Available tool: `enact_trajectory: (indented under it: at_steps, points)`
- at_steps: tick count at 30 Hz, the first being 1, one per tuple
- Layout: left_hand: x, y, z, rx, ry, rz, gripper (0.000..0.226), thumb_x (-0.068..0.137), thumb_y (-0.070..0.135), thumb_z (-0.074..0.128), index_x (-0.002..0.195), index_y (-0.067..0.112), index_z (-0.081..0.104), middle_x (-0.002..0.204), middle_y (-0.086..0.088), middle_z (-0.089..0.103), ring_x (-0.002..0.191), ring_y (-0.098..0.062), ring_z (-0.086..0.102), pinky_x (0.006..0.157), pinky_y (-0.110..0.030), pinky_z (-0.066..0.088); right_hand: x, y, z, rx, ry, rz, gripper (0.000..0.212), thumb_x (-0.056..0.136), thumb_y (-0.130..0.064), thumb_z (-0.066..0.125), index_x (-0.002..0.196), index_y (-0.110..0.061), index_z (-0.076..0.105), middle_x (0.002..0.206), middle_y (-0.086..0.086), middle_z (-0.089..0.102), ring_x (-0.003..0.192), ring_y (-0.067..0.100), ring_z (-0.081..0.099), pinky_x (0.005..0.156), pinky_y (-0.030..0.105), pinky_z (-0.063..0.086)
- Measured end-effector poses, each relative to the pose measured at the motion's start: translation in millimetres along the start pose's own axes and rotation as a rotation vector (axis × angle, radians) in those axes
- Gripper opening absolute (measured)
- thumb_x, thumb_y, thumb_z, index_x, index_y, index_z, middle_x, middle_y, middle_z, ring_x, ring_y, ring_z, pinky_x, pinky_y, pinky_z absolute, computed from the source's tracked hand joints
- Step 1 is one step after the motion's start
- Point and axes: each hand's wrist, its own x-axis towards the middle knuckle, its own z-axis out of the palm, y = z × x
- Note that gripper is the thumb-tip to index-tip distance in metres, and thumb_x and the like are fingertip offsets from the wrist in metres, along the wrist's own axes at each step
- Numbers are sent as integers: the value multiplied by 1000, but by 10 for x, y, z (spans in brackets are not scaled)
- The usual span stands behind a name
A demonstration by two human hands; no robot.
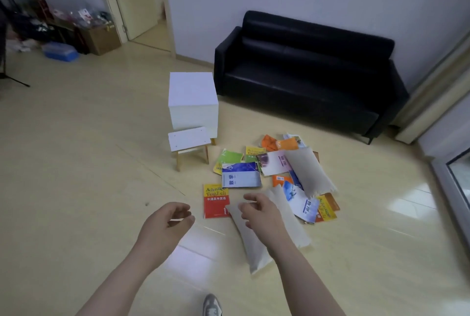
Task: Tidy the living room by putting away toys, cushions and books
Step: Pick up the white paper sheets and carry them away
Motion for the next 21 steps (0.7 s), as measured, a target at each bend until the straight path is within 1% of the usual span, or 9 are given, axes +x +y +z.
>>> enact_trajectory:
  at_steps: [2, 3, 4, 7, 12, 14, 17, 21]
  points:
    - [274, 107, -139, 2, 20, -3, 16, 87, 16, 66, 100, 26, 63, 99, 8, 68, 98, -8, 63, 75, -17, 43, 265, -211, 89, -11, -19, -8, 25, 88, -23, 59, 113, -24, 57, 97, -2, 65, 93, 14, 64, 93, 39, 52]
    - [529, 147, -258, -1, 31, -4, 17, 87, 16, 66, 101, 24, 63, 99, 8, 68, 98, -8, 62, 74, -16, 43, 516, -355, 184, -9, -23, -11, 27, 87, -25, 59, 114, -24, 58, 98, -3, 65, 92, 14, 64, 92, 40, 53]
    - [596, 188, -295, 0, 38, -8, 17, 87, 16, 66, 103, 23, 64, 100, 8, 68, 98, -8, 62, 74, -18, 43, 579, -427, 200, -18, -19, -16, 29, 87, -26, 59, 115, -24, 58, 98, -3, 65, 92, 14, 64, 92, 41, 53]
    - [1041, 237, -502, -6, 45, -24, 17, 87, 16, 66, 102, 22, 64, 100, 7, 68, 97, -10, 62, 78, -24, 44, 994, -694, 421, -27, -17, -17, 26, 86, -28, 60, 111, -26, 58, 100, -1, 66, 94, 16, 64, 92, 42, 52]
    - [1731, 254, -881, -12, 19, -31, 17, 87, 17, 66, 103, 22, 64, 99, 7, 68, 95, -7, 63, 77, -22, 45, 1590, -1022, 842, -21, -1, 2, 24, 84, -28, 61, 107, -30, 59, 99, 1, 68, 95, 15, 64, 96, 42, 50]
    - [2141, 210, -1165, -10, 3, -25, 17, 87, 16, 66, 104, 20, 64, 99, 7, 68, 96, -9, 64, 77, -22, 45, 1889, -1204, 1145, -5, 11, 5, 22, 84, -27, 61, 106, -30, 57, 99, 3, 66, 95, 17, 64, 94, 42, 50]
    - [2636, 210, -1586, 6, -24, 0, 17, 87, 15, 66, 103, 21, 64, 99, 7, 68, 95, -7, 63, 75, -18, 44, 2185, -1492, 1545, 30, 40, 15, 23, 85, -24, 62, 107, -27, 59, 92, 3, 66, 95, 22, 65, 91, 39, 52]
    - [3230, 253, -2127, 29, -61, 19, 16, 87, 17, 66, 102, 22, 64, 99, 8, 67, 95, -7, 63, 74, -17, 43, 2541, -1882, 2037, 50, 75, 42, 23, 85, -24, 61, 108, -26, 58, 90, -1, 64, 95, 19, 65, 92, 40, 52]
